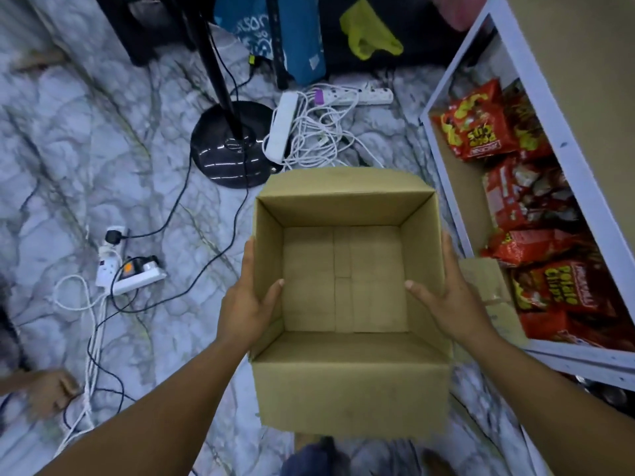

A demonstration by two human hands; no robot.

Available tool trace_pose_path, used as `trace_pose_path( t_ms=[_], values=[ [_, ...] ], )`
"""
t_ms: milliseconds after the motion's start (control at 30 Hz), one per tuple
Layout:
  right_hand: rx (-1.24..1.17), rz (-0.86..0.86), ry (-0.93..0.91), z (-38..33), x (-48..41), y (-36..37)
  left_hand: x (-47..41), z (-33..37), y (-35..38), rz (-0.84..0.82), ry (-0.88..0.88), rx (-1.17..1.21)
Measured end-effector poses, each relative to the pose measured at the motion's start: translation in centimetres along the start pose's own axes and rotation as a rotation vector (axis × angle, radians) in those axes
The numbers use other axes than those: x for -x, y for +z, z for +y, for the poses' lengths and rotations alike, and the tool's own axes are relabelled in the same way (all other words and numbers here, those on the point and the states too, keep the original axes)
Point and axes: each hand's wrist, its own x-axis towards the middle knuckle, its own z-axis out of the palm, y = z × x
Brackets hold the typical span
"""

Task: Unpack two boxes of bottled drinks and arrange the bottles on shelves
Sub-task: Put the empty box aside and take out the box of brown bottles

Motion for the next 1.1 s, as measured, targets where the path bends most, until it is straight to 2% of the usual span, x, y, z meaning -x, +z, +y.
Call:
trace_pose_path(
  t_ms=[633, 1100],
  values=[
    [-0.035, -0.176, -0.076, -0.6, -17.8, 10.3, -12.7, -6.6, 3.0, 0.095, -0.153, 0.005],
    [-0.079, -0.195, -0.082, 2.6, -29.2, 23.7, -24.2, -16.4, 7.8, 0.043, -0.175, -0.054]
  ],
)
